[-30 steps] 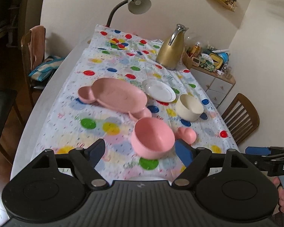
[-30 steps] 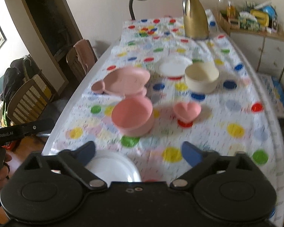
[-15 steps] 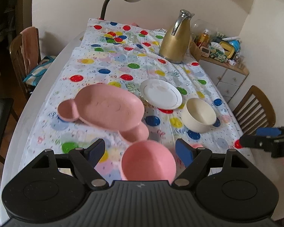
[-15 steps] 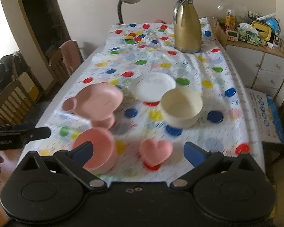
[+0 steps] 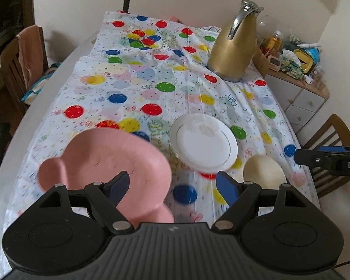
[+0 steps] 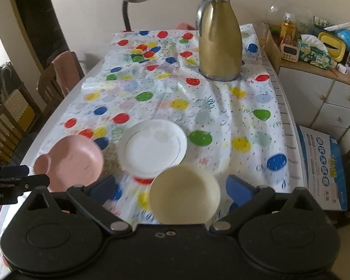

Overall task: Organize plates and bowls
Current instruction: 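Move both grippers to the rim of the small white plate, then close both grippers on the rim of the small white plate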

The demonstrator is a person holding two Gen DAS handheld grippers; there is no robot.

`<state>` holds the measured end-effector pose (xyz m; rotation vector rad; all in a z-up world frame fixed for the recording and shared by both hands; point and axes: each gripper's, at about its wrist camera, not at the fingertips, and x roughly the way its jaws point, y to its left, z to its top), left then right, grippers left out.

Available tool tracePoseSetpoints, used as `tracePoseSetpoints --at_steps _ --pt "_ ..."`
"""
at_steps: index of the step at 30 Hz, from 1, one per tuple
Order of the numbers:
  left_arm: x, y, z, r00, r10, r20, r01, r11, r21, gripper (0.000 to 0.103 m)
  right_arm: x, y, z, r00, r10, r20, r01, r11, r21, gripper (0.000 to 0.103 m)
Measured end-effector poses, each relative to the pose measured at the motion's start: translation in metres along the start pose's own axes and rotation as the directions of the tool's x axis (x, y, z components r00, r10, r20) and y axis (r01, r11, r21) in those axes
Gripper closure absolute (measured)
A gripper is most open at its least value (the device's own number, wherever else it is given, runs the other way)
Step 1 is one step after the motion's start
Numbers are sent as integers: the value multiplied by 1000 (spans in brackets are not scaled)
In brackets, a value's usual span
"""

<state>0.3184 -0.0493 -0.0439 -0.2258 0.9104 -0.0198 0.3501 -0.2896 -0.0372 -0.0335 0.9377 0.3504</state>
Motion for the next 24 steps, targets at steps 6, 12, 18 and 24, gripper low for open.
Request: tracePoseSetpoints --at_steps 6,12,18,24 --pt "44 -4 31 999 13 -40 -14 1000 -24 22 49 -24 27 998 39 -52 -37 999 40 4" --pt "88 0 51 997 8 -83 -17 994 -107 22 97 -38 43 993 62 -100 -53 995 85 13" --pt "126 0 58 993 -1 -119 -15 991 -136 22 131 -45 50 982 120 -148 -100 986 135 28" --pt "152 4 55 990 -13 -143 -12 984 -177 22 158 -49 48 967 173 -189 -136 972 193 50"
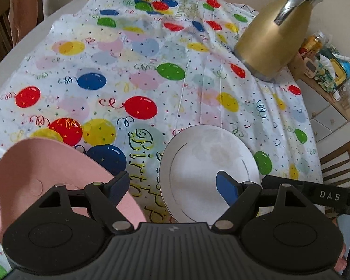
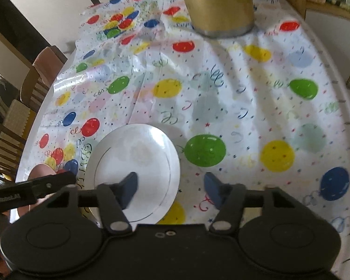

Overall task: Organize plates and bowls
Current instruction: 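Close both grippers on the rim of the small white plate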

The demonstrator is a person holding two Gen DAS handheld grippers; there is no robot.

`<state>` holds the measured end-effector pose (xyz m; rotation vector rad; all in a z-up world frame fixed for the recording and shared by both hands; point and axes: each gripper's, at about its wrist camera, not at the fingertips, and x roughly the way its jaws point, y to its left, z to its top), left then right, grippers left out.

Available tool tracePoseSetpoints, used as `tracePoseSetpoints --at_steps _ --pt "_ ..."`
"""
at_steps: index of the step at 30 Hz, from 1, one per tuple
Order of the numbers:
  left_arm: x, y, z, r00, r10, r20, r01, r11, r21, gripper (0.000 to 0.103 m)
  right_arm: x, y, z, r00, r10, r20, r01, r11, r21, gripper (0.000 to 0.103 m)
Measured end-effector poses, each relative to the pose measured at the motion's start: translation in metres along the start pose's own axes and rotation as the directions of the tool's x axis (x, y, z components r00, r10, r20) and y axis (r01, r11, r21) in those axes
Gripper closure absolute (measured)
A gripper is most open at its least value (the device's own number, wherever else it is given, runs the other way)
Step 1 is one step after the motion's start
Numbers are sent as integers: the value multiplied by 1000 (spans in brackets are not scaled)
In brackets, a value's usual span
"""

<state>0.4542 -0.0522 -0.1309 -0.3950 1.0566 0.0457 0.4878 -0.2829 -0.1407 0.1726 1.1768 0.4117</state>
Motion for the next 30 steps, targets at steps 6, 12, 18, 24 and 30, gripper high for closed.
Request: tracePoseSetpoints --at_steps 6,12,18,24,30 --pt "8 3 1 1000 -16 6 16 1000 -21 23 15 1 -2 999 17 -29 -18 1000 0 67" --pt "16 0 4 999 -43 -5 43 999 -17 35 19 -5 -1 999 20 -33 -20 1000 11 71" --pt "24 1 3 998 -58 -21 57 998 -14 40 21 -7 -2 998 47 -35 -46 999 23 74" --pt "36 4 3 999 -22 -47 20 999 -40 40 23 -10 -3 998 54 -38 -52 998 39 78" --pt "42 7 3 998 -55 -43 53 997 -60 61 24 -12 -2 998 58 -32 -56 997 51 81"
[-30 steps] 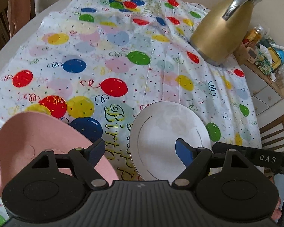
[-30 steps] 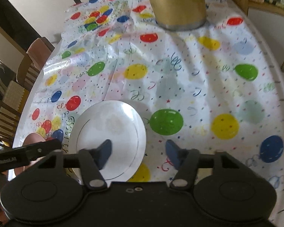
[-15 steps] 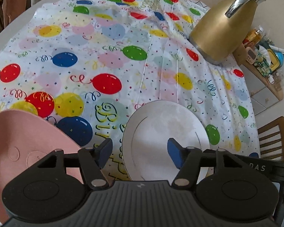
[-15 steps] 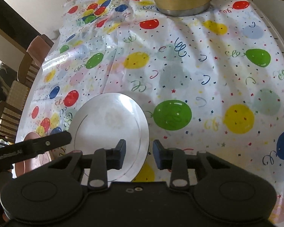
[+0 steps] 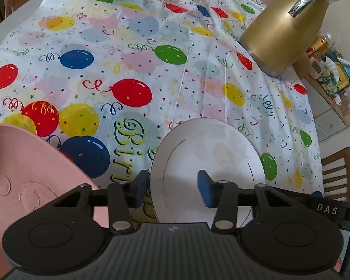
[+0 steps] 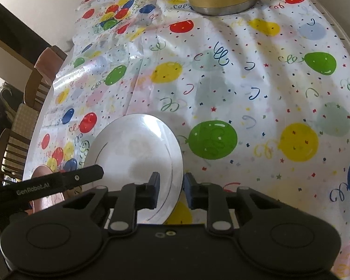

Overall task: Organize plates and bowls
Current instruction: 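Close both grippers on the rim of the small white plate, then carry the small white plate and lower it onto the large white plate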

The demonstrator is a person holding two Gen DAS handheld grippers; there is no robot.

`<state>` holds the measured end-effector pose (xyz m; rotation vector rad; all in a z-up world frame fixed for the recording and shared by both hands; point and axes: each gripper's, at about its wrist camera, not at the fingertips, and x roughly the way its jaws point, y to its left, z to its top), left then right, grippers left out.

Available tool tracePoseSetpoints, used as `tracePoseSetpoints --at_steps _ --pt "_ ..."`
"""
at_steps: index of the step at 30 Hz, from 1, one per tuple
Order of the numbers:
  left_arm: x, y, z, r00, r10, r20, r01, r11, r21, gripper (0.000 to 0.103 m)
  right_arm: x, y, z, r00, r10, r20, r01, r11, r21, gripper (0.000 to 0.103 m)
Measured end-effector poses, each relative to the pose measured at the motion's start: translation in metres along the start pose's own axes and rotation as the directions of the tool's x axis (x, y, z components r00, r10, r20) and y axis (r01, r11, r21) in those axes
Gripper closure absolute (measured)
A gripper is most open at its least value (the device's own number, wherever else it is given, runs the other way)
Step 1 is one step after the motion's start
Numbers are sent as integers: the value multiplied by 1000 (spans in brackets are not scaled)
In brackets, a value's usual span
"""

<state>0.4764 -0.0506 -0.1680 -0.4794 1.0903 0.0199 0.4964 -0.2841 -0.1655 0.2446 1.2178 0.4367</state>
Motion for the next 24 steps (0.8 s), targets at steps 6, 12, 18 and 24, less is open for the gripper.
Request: tracePoseSetpoints --at_steps 6,12,18,24 --pt "0 10 1 1000 -13 14 13 999 -52 74 4 -4 1 1000 4 3 -4 1000 16 87" --pt "-1 21 0 999 -42 12 43 997 -71 83 7 -7 -2 1000 11 2 -11 1000 17 91" --pt "-2 21 -3 999 -52 13 53 996 -74 84 5 -7 -4 1000 2 19 -2 1000 19 94" --pt "-7 19 -5 998 -62 22 63 995 -76 84 -3 -6 -2 999 3 44 -4 1000 22 95"
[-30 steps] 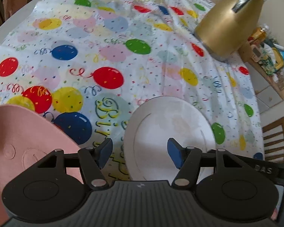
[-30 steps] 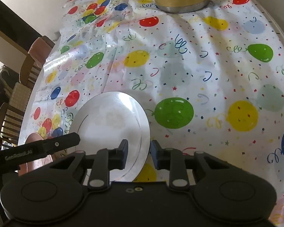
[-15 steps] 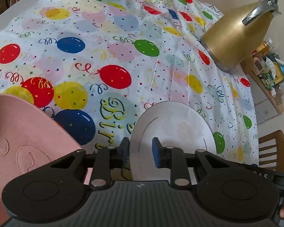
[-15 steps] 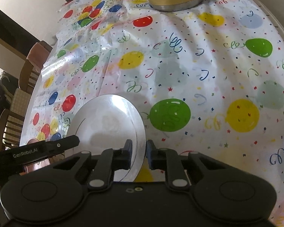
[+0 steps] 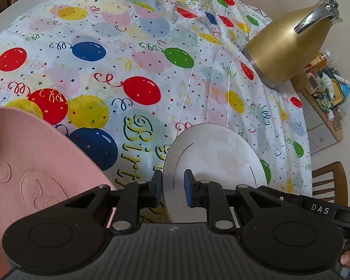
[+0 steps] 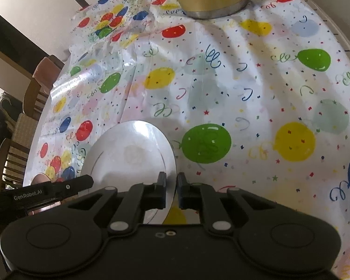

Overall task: Organize plates and bowls
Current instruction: 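Carry the small white plate and lower it onto the large white plate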

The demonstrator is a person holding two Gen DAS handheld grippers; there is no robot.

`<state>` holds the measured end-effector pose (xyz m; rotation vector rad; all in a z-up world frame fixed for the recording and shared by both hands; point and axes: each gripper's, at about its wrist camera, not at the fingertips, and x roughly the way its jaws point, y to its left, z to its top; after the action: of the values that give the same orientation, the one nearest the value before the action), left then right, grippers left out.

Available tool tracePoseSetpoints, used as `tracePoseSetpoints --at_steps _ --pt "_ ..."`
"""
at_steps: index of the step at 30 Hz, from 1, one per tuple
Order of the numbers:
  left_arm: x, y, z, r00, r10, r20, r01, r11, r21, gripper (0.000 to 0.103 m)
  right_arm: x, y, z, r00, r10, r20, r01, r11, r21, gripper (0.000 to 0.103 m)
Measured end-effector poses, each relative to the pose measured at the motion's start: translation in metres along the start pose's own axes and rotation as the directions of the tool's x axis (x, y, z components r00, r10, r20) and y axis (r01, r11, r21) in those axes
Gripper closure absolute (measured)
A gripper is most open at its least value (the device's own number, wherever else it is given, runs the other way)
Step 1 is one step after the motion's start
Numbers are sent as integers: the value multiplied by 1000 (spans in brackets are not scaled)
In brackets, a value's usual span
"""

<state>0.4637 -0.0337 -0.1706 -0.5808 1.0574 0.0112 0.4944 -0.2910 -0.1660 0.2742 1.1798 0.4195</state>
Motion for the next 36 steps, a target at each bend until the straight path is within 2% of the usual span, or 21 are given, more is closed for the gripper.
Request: tracePoseSetpoints --at_steps 11,20,27,36 --pt "-34 -11 1 999 -51 17 51 999 -1 84 -34 5 2 998 35 47 -36 999 9 96" --pt "-80 -15 -14 996 -91 17 91 996 15 84 -75 20 -17 996 50 68 -50 999 -6 96" --pt "-122 -9 -41 994 -108 11 108 994 12 84 -109 39 -49 995 55 78 -53 998 -22 96" --pt "-178 10 -91 990 -141 -10 142 989 42 84 -153 64 -110 994 56 92 -55 998 -16 96"
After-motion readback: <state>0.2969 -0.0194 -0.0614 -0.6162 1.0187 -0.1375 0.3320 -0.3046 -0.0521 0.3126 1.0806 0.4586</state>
